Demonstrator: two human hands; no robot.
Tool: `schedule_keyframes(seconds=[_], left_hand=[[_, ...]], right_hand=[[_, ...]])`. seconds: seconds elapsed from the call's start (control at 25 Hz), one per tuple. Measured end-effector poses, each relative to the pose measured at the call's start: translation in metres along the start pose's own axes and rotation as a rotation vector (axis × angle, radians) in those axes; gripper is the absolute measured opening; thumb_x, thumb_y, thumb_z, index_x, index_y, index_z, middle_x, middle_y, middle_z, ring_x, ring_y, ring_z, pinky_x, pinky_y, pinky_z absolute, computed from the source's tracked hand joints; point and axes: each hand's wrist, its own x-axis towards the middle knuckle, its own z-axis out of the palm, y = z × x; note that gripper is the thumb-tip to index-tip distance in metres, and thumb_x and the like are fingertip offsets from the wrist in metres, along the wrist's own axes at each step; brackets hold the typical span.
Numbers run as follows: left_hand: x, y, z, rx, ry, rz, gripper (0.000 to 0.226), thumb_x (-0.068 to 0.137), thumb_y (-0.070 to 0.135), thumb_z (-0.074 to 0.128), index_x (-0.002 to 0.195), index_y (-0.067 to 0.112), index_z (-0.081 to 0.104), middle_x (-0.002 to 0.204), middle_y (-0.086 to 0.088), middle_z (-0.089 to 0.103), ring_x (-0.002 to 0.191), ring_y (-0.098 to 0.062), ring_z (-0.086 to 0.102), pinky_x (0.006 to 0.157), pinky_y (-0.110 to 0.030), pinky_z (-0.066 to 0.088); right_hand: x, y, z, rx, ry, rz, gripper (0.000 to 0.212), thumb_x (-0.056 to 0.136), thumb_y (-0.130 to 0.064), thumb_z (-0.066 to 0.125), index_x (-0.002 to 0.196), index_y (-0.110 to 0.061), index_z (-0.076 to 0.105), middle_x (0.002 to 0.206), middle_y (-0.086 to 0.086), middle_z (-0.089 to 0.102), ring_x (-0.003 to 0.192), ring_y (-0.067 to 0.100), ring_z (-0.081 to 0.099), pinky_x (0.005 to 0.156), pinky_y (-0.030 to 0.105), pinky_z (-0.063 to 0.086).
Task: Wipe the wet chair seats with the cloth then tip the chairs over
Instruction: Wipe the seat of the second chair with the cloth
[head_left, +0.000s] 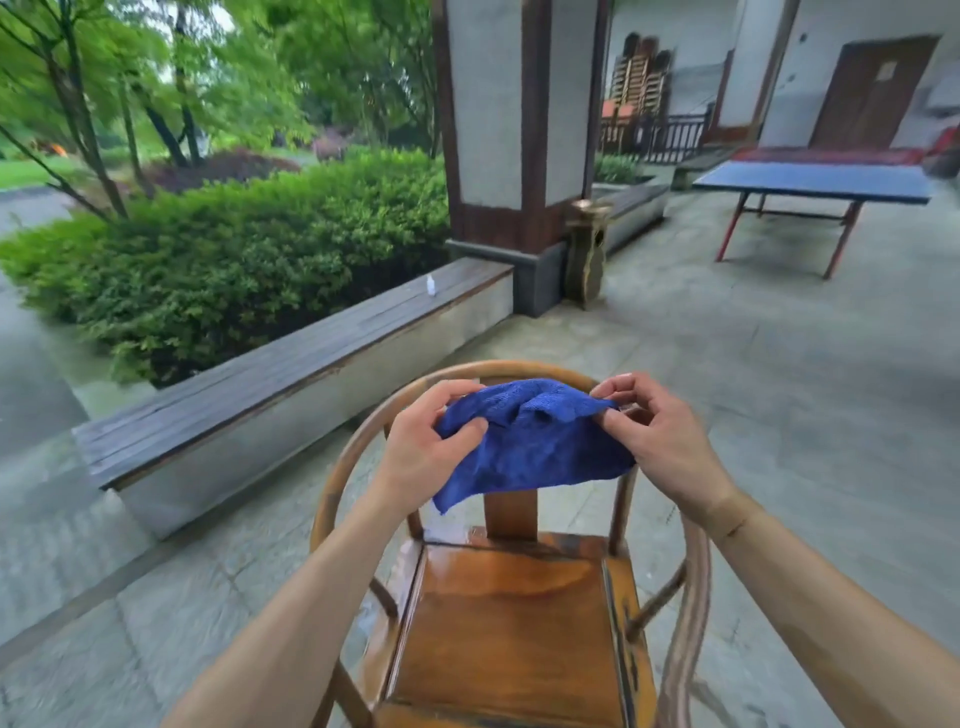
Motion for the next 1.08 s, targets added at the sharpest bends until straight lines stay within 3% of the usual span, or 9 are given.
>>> schedule_keyframes(seconds=[0.12, 0.24, 0.6, 0.76, 1.08], left_hand=[[0.011, 0.026, 0.009, -0.053, -0.018, 0.080, 0.037, 0.081, 0.009, 0.064, 0.108, 0.035, 0.067, 0.108, 0.006, 0.073, 0.102, -0.018, 0.070, 0.093, -0.043, 0.056], [0.022, 0.041, 0.031, -0.127, -0.069, 0.128, 0.035, 0.081, 0.012, 0.065, 0.108, 0.035, 0.066, 0.107, 0.008, 0.073, 0.100, -0.017, 0.070, 0.091, -0.039, 0.055], [0.007, 0.105, 0.187, -0.386, -0.490, 0.222, 0.036, 0.079, 0.018, 0.067, 0.098, 0.048, 0.067, 0.088, 0.012, 0.073, 0.087, -0.018, 0.070, 0.081, -0.034, 0.055], [-0.037, 0.162, 0.283, -0.487, -0.747, 0.264, 0.033, 0.079, 0.018, 0.066, 0.097, 0.046, 0.068, 0.091, 0.013, 0.074, 0.086, -0.010, 0.069, 0.081, -0.031, 0.056], [-0.211, 0.304, 0.465, -0.693, -1.193, 0.412, 0.026, 0.083, 0.016, 0.066, 0.103, 0.033, 0.068, 0.100, 0.007, 0.074, 0.090, -0.018, 0.070, 0.082, -0.035, 0.057]], right_hand=[[-0.006, -0.023, -0.017, 0.037, 0.105, -0.017, 0.030, 0.089, 0.000, 0.064, 0.084, -0.030, 0.067, 0.085, -0.011, 0.070, 0.072, 0.010, 0.058, 0.069, 0.024, 0.049], [-0.024, -0.036, -0.038, 0.056, 0.219, -0.009, 0.027, 0.090, 0.000, 0.064, 0.087, -0.027, 0.067, 0.086, -0.006, 0.070, 0.072, 0.008, 0.060, 0.066, 0.016, 0.049], [-0.147, -0.056, -0.167, -0.119, 0.636, 0.068, 0.025, 0.090, 0.002, 0.064, 0.090, -0.022, 0.067, 0.087, -0.008, 0.070, 0.076, 0.011, 0.063, 0.066, 0.016, 0.049], [-0.238, -0.072, -0.236, -0.210, 0.874, 0.104, 0.026, 0.089, 0.002, 0.064, 0.089, -0.024, 0.068, 0.088, -0.008, 0.073, 0.080, 0.013, 0.065, 0.070, 0.018, 0.051], [-0.469, -0.135, -0.346, -0.387, 1.351, 0.158, 0.027, 0.088, 0.008, 0.061, 0.090, -0.018, 0.066, 0.082, -0.014, 0.071, 0.074, 0.011, 0.060, 0.065, 0.015, 0.047]])
